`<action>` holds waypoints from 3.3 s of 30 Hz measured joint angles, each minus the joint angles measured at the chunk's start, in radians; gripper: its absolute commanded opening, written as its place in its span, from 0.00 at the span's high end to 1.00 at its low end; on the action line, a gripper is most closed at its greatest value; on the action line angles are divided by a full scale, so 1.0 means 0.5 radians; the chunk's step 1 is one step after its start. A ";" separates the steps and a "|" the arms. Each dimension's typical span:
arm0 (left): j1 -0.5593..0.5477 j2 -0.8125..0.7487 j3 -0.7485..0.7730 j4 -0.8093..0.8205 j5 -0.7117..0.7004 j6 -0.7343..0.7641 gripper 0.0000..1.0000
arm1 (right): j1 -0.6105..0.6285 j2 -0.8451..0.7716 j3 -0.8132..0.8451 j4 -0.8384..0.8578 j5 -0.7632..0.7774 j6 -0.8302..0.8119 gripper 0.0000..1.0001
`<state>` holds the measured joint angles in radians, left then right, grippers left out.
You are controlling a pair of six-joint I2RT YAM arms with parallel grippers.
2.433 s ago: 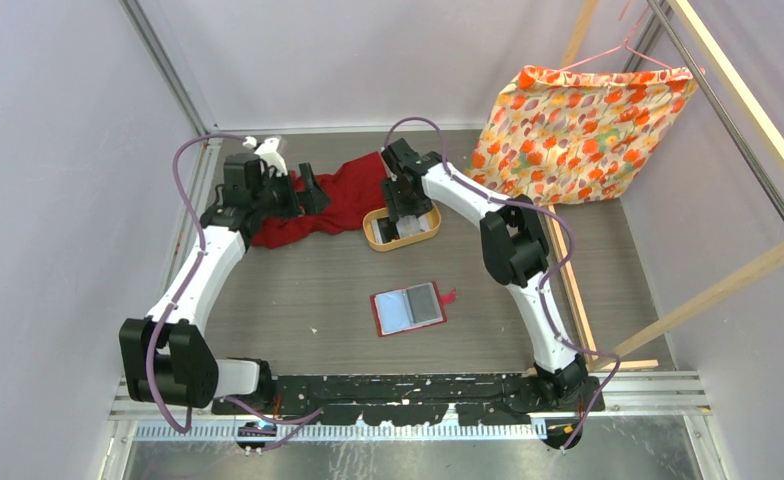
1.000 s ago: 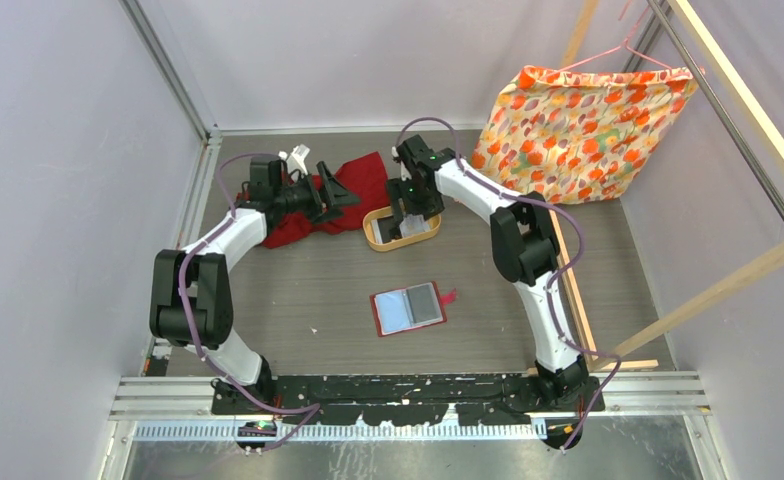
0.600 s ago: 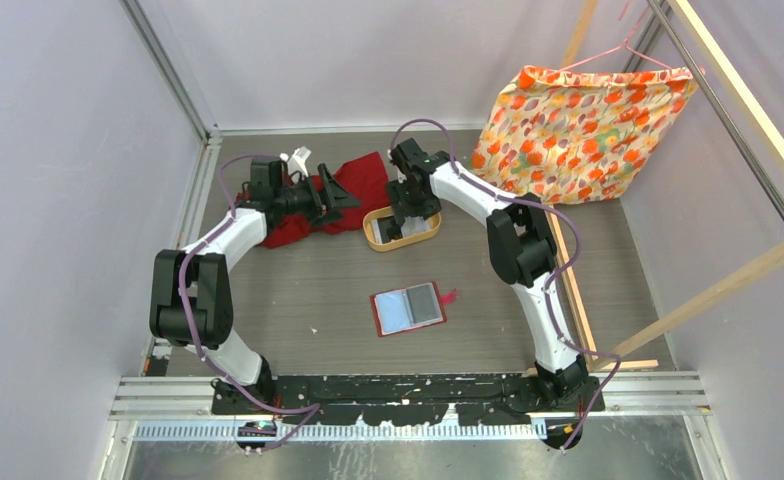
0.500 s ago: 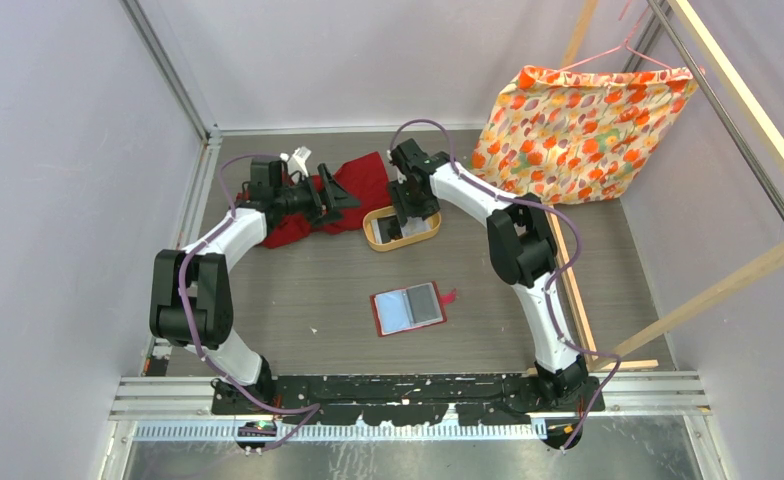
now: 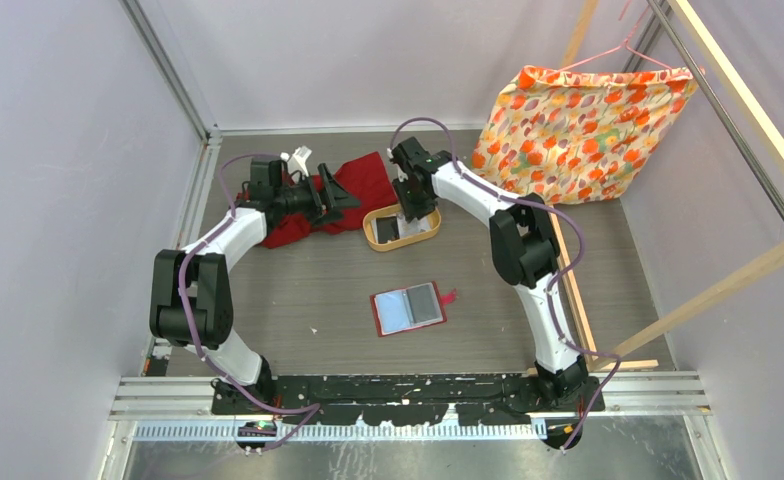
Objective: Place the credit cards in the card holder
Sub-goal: Pick up the credit card from the storage box.
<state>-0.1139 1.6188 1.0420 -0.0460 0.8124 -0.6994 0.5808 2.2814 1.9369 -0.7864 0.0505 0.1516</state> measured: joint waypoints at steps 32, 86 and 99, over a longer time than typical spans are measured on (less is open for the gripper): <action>-0.038 0.061 0.043 -0.143 -0.018 0.060 0.18 | -0.057 0.074 0.098 -0.061 -0.299 0.055 0.53; -0.156 0.245 0.108 -0.214 -0.010 0.107 0.32 | -0.175 0.073 0.134 0.023 -1.180 0.391 0.78; -0.156 0.246 0.108 -0.214 -0.009 0.107 0.32 | -0.159 0.073 0.134 0.040 -1.192 0.411 0.76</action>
<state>-0.1921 1.7420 1.0958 -0.1528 0.8078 -0.6460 0.5011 2.3180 2.0041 -0.7662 -0.5457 0.3573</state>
